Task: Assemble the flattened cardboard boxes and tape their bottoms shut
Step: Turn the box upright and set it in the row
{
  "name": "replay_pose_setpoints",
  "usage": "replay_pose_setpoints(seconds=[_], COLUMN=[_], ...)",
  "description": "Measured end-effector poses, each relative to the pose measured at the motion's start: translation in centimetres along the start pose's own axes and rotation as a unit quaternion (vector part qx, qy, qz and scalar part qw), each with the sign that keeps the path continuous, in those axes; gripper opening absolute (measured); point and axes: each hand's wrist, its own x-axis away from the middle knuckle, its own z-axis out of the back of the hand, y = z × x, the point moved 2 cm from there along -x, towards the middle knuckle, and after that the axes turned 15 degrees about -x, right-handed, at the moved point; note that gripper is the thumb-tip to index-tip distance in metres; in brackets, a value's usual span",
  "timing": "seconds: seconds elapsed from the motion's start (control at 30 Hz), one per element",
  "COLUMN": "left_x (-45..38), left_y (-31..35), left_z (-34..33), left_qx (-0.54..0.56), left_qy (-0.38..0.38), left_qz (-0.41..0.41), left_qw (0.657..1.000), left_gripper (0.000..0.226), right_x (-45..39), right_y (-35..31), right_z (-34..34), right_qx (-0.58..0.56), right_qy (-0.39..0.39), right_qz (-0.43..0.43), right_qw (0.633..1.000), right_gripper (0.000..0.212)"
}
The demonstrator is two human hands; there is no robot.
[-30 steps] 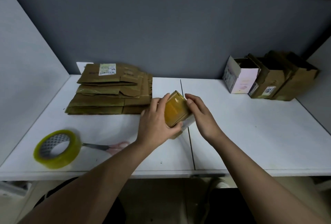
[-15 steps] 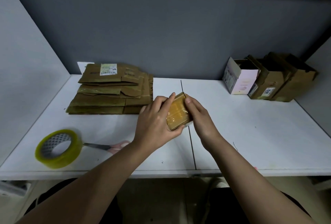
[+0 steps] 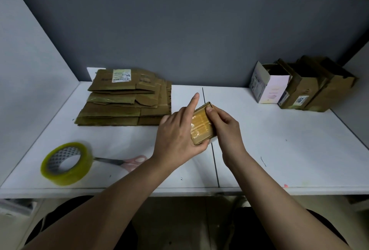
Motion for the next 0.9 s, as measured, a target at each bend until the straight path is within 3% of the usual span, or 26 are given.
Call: replay_pose_setpoints(seconds=[0.27, 0.33, 0.47, 0.53, 0.77, 0.9], left_x=[0.4, 0.4, 0.6, 0.8, 0.9, 0.8], left_y=[0.2, -0.2, -1.0, -1.1, -0.9, -0.8], left_z=[-0.2, -0.2, -0.1, -0.1, -0.6, -0.6], left_qx=[0.029, 0.059, 0.098, 0.111, 0.106, 0.084], left_qy=[-0.011, -0.015, -0.024, -0.031, -0.024, 0.001], left_qz=[0.009, 0.028, 0.040, 0.036, 0.007, -0.022], left_qw=[0.999, 0.998, 0.994, 0.993, 0.994, 0.996], left_gripper=[0.107, 0.107, 0.103, 0.101, 0.098, 0.092], right_x=[0.3, 0.2, 0.0, 0.3, 0.9, 0.6], right_y=[0.7, 0.4, -0.6, -0.7, -0.3, -0.6], right_z=[0.1, 0.1, 0.7, 0.9, 0.6, 0.9], right_qx=[0.098, 0.135, 0.165, 0.167, 0.153, 0.082], right_qy=[-0.002, -0.054, -0.212, -0.250, -0.178, -0.166], right_qz=[0.071, 0.077, -0.005, -0.027, 0.022, -0.064], right_qw=[0.993, 0.986, 0.963, 0.953, 0.972, 0.981], right_gripper=[0.028, 0.032, 0.048, 0.056, 0.047, 0.043])
